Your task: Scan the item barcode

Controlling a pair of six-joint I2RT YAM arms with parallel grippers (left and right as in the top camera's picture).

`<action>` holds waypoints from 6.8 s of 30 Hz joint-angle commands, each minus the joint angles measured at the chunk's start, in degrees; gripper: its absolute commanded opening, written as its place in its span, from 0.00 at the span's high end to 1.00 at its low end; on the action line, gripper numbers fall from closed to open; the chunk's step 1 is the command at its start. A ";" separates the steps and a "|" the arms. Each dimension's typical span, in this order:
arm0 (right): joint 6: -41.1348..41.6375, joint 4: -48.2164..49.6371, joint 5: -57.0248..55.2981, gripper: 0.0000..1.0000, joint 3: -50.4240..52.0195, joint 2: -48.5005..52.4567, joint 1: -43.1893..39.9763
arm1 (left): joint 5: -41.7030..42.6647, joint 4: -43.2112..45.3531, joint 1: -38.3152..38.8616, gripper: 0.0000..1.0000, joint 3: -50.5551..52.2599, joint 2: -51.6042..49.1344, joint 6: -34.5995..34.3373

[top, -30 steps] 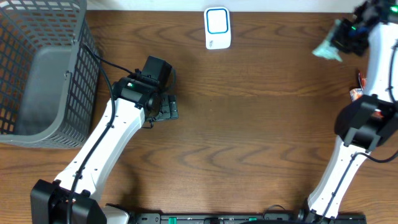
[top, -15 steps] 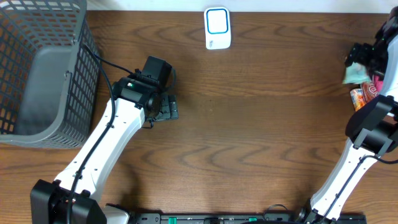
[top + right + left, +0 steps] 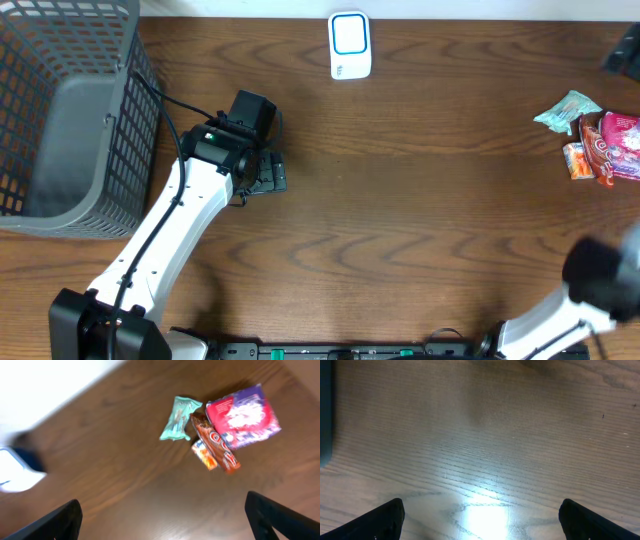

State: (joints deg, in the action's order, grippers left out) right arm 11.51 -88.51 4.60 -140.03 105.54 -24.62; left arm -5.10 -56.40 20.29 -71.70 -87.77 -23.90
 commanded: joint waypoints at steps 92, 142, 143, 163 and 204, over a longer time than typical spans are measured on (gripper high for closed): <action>-8.57 55.39 15.41 0.01 115.93 -99.30 22.64 | -1.16 -0.11 -0.13 0.02 0.24 -0.22 0.74; -6.16 84.21 -3.23 0.01 139.73 -105.24 26.45 | -1.16 -0.11 -0.13 0.02 0.24 -0.22 0.74; -5.86 84.24 -3.17 0.01 139.73 -105.24 26.45 | -1.16 -0.11 -0.13 0.02 0.24 -0.22 0.74; -11.85 83.95 -4.11 0.01 139.71 -105.24 26.43 | -1.16 -0.11 -0.13 0.02 0.24 -0.22 0.74; -11.15 84.21 -3.65 0.01 139.71 -105.22 26.45 | -1.16 -0.11 -0.13 0.02 0.24 -0.22 0.74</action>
State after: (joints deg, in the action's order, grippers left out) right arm 0.75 -4.21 1.26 -0.51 0.69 1.37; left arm -5.10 -56.40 20.29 -71.59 -87.77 -23.73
